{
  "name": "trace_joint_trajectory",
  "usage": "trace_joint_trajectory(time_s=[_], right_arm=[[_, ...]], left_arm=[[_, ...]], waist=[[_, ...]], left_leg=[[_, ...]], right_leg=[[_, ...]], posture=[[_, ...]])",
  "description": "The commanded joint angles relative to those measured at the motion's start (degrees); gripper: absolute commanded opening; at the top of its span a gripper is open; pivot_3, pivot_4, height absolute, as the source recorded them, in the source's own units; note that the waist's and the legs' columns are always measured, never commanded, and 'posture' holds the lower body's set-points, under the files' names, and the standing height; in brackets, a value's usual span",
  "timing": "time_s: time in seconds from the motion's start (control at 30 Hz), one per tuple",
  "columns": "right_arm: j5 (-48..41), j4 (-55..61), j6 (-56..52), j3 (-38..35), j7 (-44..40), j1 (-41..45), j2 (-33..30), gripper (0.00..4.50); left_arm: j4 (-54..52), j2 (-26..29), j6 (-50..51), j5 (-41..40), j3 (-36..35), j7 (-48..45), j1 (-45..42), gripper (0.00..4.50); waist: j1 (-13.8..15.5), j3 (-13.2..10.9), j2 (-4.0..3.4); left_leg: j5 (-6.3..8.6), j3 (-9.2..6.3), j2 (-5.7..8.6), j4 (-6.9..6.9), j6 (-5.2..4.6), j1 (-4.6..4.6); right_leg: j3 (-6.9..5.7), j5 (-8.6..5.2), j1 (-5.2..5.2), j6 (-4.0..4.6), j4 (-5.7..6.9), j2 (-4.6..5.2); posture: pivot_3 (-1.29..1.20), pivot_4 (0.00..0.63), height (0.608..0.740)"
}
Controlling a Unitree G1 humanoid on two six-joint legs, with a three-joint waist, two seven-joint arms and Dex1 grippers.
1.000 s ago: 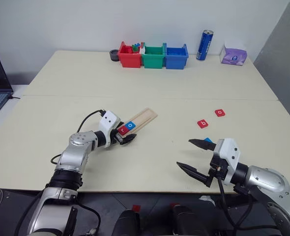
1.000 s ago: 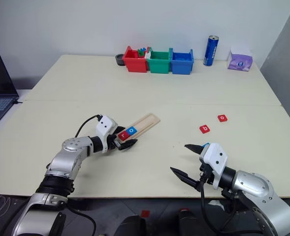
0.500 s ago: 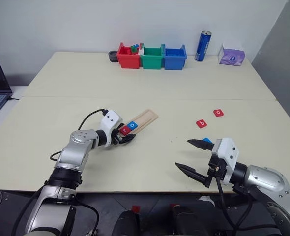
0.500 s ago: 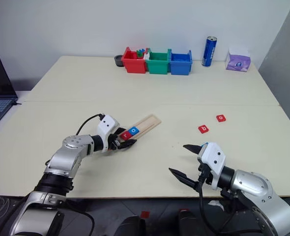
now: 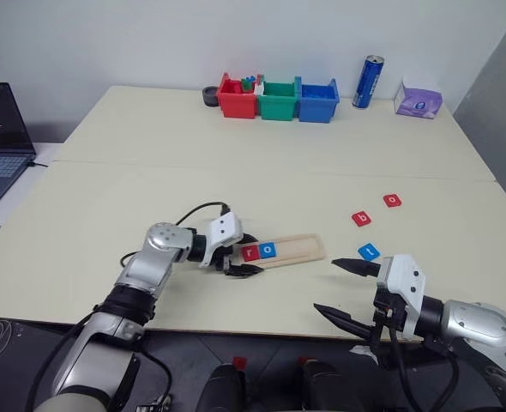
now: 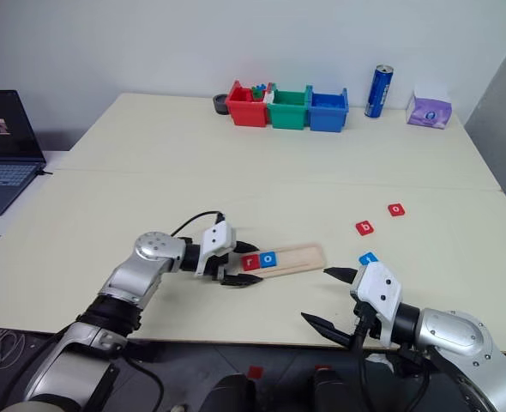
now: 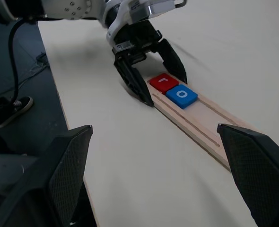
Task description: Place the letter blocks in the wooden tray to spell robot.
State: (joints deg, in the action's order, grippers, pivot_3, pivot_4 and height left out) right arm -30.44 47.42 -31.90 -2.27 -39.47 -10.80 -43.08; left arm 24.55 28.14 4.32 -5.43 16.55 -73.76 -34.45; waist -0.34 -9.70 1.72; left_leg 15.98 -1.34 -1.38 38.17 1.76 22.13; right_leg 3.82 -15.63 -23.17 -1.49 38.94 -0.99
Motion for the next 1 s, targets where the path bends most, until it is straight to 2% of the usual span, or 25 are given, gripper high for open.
trace_joint_trajectory(time_s=[0.03, 0.5, 1.0], right_arm=[[-0.61, 2.82, 0.96, -2.31, -0.06, -0.69, -0.39, 4.5], [1.41, 2.9, 1.71, -2.39, 1.44, -3.63, 0.39, 4.5], [0.44, 1.68, 1.05, -6.56, -2.1, -6.77, -1.71, 4.5]], left_arm=[[1.36, -1.34, -0.81, 0.07, 1.22, -2.31, -1.36, 3.38], [2.26, -2.01, -4.97, 2.2, 2.27, -3.83, -1.98, 3.38], [6.64, -3.44, -12.21, 2.8, 2.14, -5.22, -3.56, 3.38]], waist=[[-0.11, 0.0, 0.0], [-0.21, 0.0, 0.0], [-0.17, 0.0, 0.0]], left_leg=[[0.0, -0.01, 0.0, 0.0, 0.0, -0.01], [0.0, -0.05, -0.06, -0.02, 0.0, -0.02], [0.0, -0.03, -0.05, 0.0, 0.0, -0.02]], right_leg=[[-0.01, 0.0, 0.0, 0.0, 0.01, -0.03], [-0.02, 0.0, 0.0, 0.0, 0.02, -0.13], [0.0, 0.0, 0.0, 0.0, 0.03, -0.13]], posture=[[0.0, 0.15, 0.74], [0.0, 0.15, 0.74], [0.0, 0.15, 0.74]])
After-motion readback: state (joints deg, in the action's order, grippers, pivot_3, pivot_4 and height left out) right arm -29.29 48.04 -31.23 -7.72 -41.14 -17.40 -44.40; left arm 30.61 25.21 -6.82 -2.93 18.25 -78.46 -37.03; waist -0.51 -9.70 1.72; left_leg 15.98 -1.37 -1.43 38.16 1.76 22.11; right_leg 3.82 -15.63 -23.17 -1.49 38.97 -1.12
